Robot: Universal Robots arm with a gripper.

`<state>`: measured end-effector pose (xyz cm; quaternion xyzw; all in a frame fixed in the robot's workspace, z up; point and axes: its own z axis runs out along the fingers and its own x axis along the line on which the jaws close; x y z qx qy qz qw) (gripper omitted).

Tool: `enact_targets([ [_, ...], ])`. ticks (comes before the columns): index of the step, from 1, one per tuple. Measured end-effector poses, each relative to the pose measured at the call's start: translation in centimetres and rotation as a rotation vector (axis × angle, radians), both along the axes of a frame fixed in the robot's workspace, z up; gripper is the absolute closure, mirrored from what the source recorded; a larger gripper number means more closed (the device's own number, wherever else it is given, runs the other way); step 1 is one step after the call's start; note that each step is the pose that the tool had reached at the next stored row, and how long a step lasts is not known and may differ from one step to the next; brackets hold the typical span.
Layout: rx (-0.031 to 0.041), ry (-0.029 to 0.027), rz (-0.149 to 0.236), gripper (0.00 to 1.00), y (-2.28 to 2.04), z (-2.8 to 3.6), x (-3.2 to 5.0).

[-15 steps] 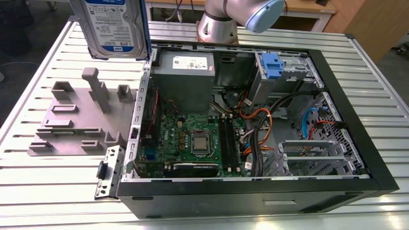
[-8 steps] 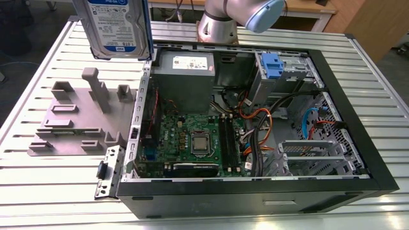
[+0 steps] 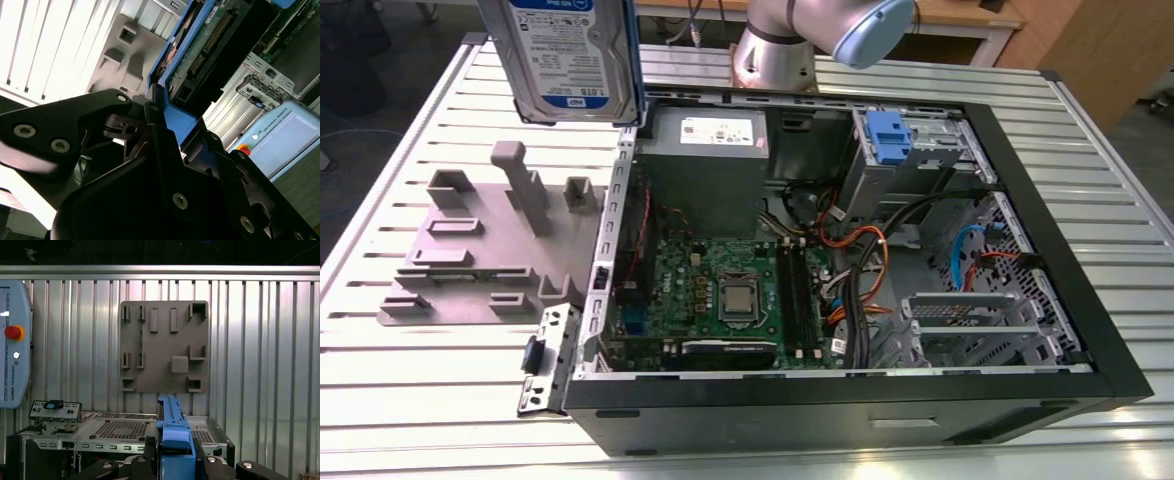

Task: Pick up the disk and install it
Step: 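Pick up the disk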

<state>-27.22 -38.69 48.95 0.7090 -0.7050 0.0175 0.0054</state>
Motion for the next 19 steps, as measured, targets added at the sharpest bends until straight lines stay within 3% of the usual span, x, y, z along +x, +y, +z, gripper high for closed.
enact_targets([
  [16,0.0000,-0.0001,0.000,0.64,-0.02,0.00,0.15],
  [19,0.0000,0.0000,0.000,0.64,-0.52,0.00,0.14],
])
